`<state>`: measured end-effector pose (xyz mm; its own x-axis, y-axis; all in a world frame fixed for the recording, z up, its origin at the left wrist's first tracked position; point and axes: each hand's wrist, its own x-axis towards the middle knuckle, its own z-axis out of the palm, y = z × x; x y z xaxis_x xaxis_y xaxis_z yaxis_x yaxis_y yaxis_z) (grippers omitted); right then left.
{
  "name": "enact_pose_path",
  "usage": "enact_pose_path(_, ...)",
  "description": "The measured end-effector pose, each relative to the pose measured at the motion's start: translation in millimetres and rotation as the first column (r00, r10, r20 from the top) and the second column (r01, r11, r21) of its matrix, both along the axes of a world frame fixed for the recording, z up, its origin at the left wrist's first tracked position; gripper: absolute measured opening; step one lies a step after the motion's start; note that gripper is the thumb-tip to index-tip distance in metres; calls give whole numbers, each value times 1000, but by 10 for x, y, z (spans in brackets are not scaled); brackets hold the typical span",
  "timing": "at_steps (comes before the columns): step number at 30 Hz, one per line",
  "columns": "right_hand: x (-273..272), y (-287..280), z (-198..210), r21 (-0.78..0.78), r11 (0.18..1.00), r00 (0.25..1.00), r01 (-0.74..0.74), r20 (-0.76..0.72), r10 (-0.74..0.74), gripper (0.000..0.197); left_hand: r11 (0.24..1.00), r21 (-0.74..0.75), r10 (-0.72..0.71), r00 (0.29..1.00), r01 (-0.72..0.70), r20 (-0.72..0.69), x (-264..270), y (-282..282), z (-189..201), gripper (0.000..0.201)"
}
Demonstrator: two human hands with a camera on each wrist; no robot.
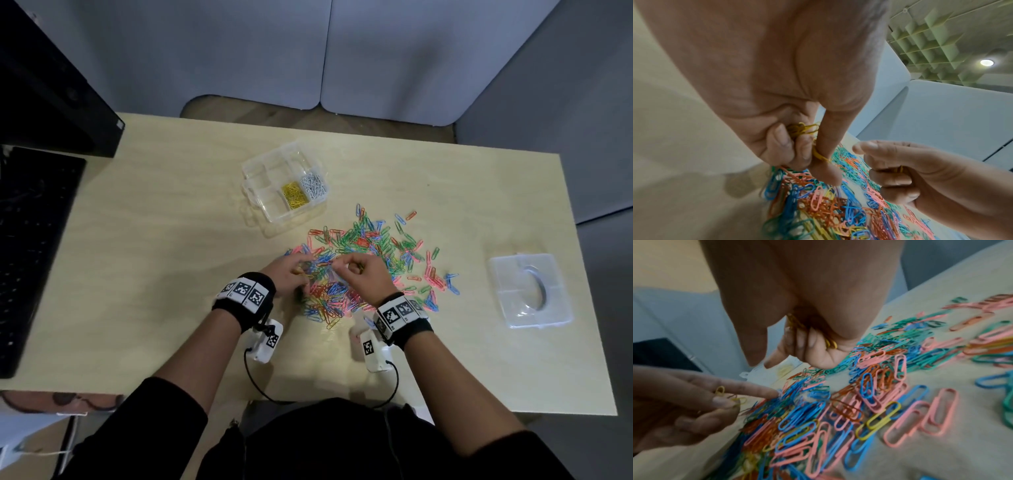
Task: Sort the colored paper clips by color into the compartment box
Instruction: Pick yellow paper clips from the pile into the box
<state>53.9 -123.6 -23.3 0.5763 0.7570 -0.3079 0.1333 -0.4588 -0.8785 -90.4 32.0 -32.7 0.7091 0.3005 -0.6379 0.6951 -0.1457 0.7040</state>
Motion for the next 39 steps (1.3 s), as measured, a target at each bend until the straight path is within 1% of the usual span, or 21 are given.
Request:
enact_pose_path(2, -46, 29, 11, -2, 997, 996, -81, 24, 81, 15, 1000, -26, -2, 1000, 2, 11, -42, -7, 0, 55)
enact_pose_path(4, -100, 70, 17, -15, 990, 988, -141, 67, 142, 19, 1000, 7, -10, 1000, 9, 27, -69, -6, -36, 49)
enact_pose_path(5, -125, 92, 18, -22, 986, 983, -163, 78, 165, 18, 1000, 5, 1, 999, -1, 42, -79, -10, -32, 45)
enact_pose_path(8, -158, 131, 1, -43, 984, 978, -173, 114, 176, 11, 999, -19, 33, 997, -32, 74, -90, -12, -20, 38)
enact_pose_path(11, -197, 149, 40, -41, 981, 972, -191, 133, 194, 5, 1000, -7, 11, 995, -10, 101, -100, -9, -11, 48)
enact_pose_path(13, -226, 167, 72, -44, 976, 962, -212, 164, 216, 8, 1000, 5, -9, 994, 8, 106, -101, -22, 10, 58)
enact_pose_path(14, -240, 180, 87, -53, 975, 959, -218, 173, 224, 6, 1000, 9, -15, 995, 14, 100, -97, -30, 28, 61)
enact_pose_path(16, -255, 186, 103, -67, 971, 953, -231, 186, 239, 3, 1000, 6, -20, 994, 20, 104, -91, -47, 64, 64)
enact_pose_path(19, -258, 178, 101, -71, 960, 944, -272, 174, 280, 8, 1000, -17, -11, 992, 13, 123, -105, -65, 108, 65)
enact_pose_path(21, -262, 175, 124, -64, 957, 941, -284, 171, 291, 11, 998, -55, 0, 992, 7, 125, -130, -69, 107, 58)
enact_pose_path(24, -215, 173, 205, -15, 978, 961, -206, 183, 205, 12, 992, -125, 5, 994, 8, 105, -171, -83, 107, 26)
enact_pose_path(26, -134, 148, 223, -7, 991, 971, -132, 202, 130, 13, 986, -158, 57, 995, -42, 87, -215, -90, 81, 24)
enact_pose_path(28, -48, 108, 187, -56, 996, 967, -66, 241, 78, 12, 989, -125, 86, 994, -78, 61, -247, -83, 58, 27)
enact_pose_path(30, -1, 62, 131, -152, 987, 956, -59, 277, 99, 8, 985, -90, 148, 988, -144, 42, -266, -71, 65, 30)
enact_pose_path(32, -33, 24, 111, -215, 971, 951, -103, 264, 159, 7, 965, -78, 253, 966, -250, 41, -282, -47, 78, 35)
enact_pose_path(34, -125, -6, 116, -234, 954, 936, -185, 253, 243, 9, 938, -84, 339, 940, -336, 30, -317, -17, 65, 35)
enact_pose_path(36, -265, -5, 121, -316, 910, 895, -270, 266, 358, 12, 929, -68, 365, 931, -363, 11, -381, -7, 5, 31)
enact_pose_path(37, -341, 7, 118, -377, 880, 871, -287, 280, 404, 13, 930, -54, 365, 931, -364, -1, -417, -13, -26, 28)
enact_pose_path(39, -465, 41, 74, -485, 842, 848, -236, 321, 422, 17, 910, -82, 407, 913, -407, -22, -466, -45, -60, 29)
